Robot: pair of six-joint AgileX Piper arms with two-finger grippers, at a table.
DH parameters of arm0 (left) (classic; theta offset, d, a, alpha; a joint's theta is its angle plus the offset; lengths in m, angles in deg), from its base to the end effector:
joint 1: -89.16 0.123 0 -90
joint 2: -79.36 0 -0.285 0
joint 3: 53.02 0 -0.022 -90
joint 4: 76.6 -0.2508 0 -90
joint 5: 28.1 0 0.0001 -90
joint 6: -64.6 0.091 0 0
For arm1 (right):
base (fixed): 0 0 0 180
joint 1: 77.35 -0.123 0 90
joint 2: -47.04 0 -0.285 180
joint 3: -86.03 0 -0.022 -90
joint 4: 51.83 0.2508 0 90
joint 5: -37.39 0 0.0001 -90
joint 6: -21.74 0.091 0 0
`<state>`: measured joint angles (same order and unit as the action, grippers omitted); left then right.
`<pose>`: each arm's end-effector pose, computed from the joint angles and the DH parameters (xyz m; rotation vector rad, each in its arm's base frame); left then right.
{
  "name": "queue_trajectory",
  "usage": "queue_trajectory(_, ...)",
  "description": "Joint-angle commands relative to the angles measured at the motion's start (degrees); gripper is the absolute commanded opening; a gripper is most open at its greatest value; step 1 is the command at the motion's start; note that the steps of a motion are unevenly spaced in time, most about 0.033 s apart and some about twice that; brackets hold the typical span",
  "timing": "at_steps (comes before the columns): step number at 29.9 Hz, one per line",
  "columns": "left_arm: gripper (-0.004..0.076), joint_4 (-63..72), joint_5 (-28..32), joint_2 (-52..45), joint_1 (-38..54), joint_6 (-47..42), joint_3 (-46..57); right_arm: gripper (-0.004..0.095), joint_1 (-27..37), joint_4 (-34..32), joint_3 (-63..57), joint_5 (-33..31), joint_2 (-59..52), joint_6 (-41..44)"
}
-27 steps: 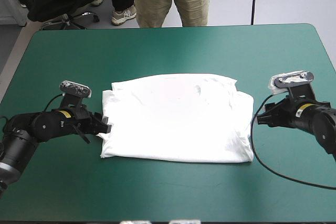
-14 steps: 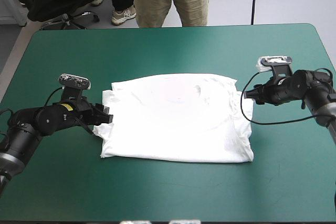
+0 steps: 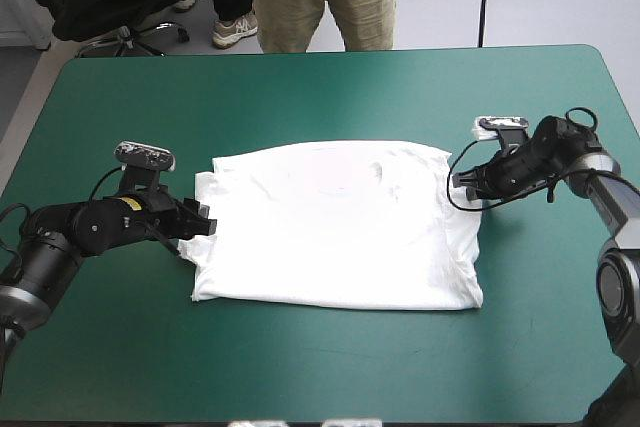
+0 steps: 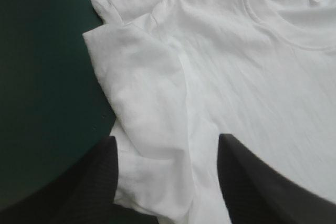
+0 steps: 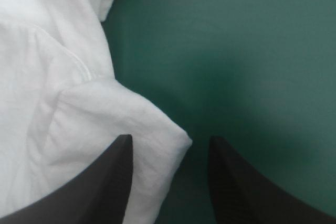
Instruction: Fold the cloth
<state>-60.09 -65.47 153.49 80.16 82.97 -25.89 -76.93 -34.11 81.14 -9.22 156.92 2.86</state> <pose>0.2275 -0.0520 0.3036 0.3747 2.3672 -0.2396 0.3643 0.0175 0.2225 -0.2013 2.7603 0.2798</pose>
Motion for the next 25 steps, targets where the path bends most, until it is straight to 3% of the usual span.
queue_trajectory(1, 0.0415, 1.3, 2.2, -1.0, -0.1, -0.5, -1.7, 0.0348, 0.5, 0.5, 1.8, 0.4, -1.0, -1.6)
queue_trajectory(3, 0.0415, 1.3, 2.2, -1.0, -0.1, -0.5, -1.7, 0.0269, 0.5, 0.9, 1.8, 0.0, -0.7, -3.5)
queue_trajectory(7, 0.0415, 1.3, 2.1, -1.0, -0.1, -0.5, -1.7, -0.0014, 0.5, 0.9, 2.0, 0.0, -0.8, -5.1)
queue_trajectory(18, 0.0415, 1.0, 0.9, -1.0, -0.1, -0.5, -1.7, -0.0007, -0.8, 2.1, 5.9, -1.9, -8.4, -5.5)
queue_trajectory(25, 0.0414, 0.3, 0.4, -1.0, -0.1, -0.5, -1.7, -0.0006, -10.2, 2.2, 5.8, -4.9, -9.5, -5.0)
